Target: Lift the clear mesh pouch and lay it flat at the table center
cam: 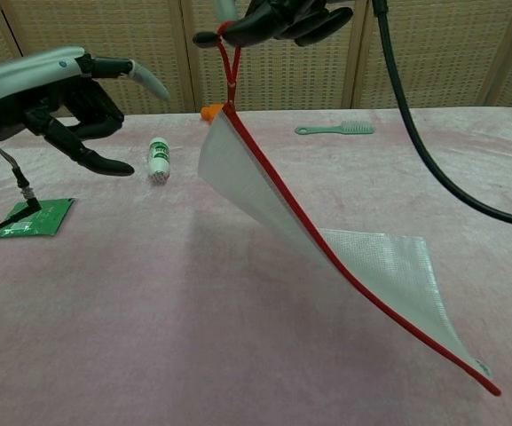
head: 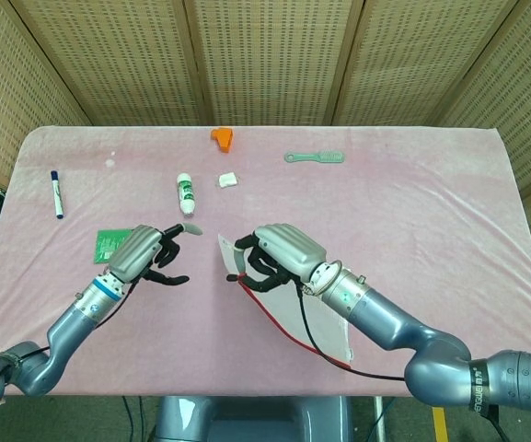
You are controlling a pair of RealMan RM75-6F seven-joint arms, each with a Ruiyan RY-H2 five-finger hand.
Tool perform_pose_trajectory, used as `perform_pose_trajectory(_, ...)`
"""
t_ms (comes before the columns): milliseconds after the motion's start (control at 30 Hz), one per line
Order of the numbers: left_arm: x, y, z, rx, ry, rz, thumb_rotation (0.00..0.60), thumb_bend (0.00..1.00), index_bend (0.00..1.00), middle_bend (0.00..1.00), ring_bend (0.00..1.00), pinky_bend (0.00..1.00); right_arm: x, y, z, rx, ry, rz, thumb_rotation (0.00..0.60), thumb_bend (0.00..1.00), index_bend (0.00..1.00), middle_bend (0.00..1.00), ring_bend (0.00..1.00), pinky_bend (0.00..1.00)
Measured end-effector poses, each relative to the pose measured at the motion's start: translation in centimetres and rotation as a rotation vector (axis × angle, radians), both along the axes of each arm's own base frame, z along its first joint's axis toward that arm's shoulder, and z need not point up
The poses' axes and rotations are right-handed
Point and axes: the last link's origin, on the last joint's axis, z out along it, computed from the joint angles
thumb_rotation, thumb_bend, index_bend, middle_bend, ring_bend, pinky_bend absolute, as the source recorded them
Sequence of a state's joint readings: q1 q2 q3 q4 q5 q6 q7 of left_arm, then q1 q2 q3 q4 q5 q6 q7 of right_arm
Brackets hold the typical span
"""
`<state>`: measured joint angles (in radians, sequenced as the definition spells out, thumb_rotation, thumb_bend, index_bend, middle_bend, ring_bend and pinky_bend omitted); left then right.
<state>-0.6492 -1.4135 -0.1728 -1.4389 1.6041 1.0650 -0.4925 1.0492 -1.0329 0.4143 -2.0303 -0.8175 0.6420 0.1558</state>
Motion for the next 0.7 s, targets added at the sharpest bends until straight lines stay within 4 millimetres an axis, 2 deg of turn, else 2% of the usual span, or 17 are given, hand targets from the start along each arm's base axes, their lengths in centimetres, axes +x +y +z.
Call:
perform_pose_trajectory(100, 1.4, 0.0, -1.3, -0.059, -0.062, 0.012, 0.6, 0.0, 0.3, 0.89, 0.81, 0.91, -0.1, -0.1, -0.1, -0.002, 0.006, 0.0, 0.6, 0.9, 0.8, 0.98, 0.92, 1.0)
perform_pose_trajectory(333, 4.4, 0.2, -2.4, -0.134, -0.126, -0.009, 0.6, 0.03, 0.35, 0.89, 0.81, 0.91, -0.2, -0.2, -0.4, -0.007, 0.024, 0.0, 0.6, 0.9, 0.8, 0.98, 0.92, 1.0)
perform_pose_trajectory(633, 5.7, 0.1, -3.1, -0.179, -0.142, -0.012, 0.6, 0.16, 0.43, 0.89, 0.81, 0.91, -0.1, -0.4, -0.6, -0.006, 0.023, -0.004, 0.6, 0.9, 0.8, 0.98, 0.92, 1.0)
perform_pose_trajectory(700, 5.8, 0.0, -3.3, -0.19, -0.149, -0.007, 0.6, 0.23, 0.45, 0.89, 0.81, 0.91, -0.1, -0.4, -0.7, -0.006, 0.024, -0.003, 0.6, 0.9, 0.8, 0.98, 0.92, 1.0)
